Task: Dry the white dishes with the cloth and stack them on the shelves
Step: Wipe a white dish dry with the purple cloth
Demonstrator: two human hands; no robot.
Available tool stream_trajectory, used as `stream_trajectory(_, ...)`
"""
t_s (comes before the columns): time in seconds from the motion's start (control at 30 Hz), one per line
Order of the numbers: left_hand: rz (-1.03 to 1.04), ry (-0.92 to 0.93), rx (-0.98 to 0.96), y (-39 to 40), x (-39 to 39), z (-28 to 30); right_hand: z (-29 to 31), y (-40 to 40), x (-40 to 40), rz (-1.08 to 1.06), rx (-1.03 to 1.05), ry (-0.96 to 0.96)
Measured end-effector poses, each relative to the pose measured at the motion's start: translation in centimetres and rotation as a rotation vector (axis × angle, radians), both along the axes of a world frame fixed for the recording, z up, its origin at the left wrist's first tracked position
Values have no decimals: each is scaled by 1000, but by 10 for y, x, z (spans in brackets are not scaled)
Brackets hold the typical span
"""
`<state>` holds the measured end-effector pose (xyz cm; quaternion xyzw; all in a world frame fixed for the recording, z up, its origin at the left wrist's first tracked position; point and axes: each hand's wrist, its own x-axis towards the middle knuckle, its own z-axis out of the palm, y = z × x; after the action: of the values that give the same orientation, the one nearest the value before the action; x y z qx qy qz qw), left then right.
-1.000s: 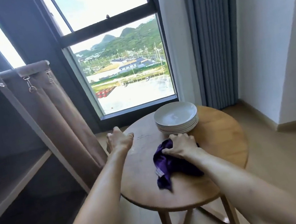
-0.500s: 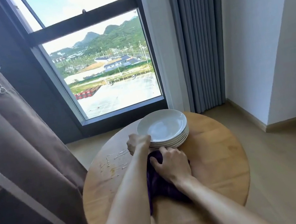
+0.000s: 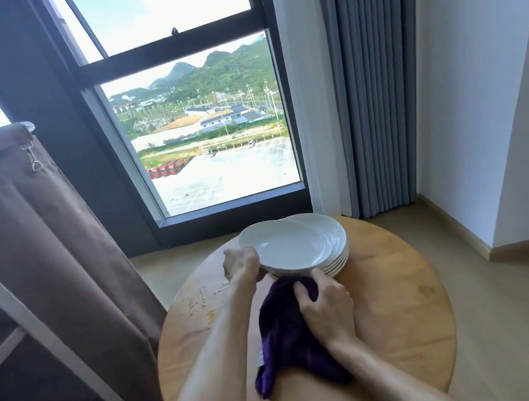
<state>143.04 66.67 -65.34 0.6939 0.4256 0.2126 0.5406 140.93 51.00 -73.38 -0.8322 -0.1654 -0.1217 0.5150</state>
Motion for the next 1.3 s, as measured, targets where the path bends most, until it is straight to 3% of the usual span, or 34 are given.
stream_trajectory(0.2, 39, -293, -375, 5, -22, -2, 46, -12, 13, -182, 434, 213)
stream_trajectory(0.4, 106, -409, -394, 10, -56, -9, 137, -15, 29, -188, 843, 147)
stream_trajectory(0.47, 102, -458, -429, 5, -67, -11, 166, -3, 29, -129, 831, 83)
stream_trajectory(0.53, 132, -506, -519, -3, -75, -11, 180, 16, 24, -24, 681, 41)
stream_trajectory(0.67, 198, -604, -607, -17, -85, -9, 158, 53, 5, 282, 3, 124)
stream_trajectory(0.73, 250, -657, -594, -23, -91, -11, 133, 58, -6, 252, -157, 135)
stream_trajectory(0.83, 347, -755, -626, -32, -107, -13, 102, 50, -23, 7, -115, 214)
stream_trajectory(0.97, 329, -811, -592, -41, -127, -15, 99, 49, -36, 128, 138, 600)
stream_trajectory(1.17, 353, -848, -534, -47, -142, -3, 90, 68, -56, 0, 475, 721)
stream_trajectory(1.23, 336, -833, -478, -39, -149, 0, 85, 70, -53, 29, 617, 763)
stream_trajectory(1.3, 295, -786, -382, -26, -162, 5, 88, 66, -42, 92, 623, 775)
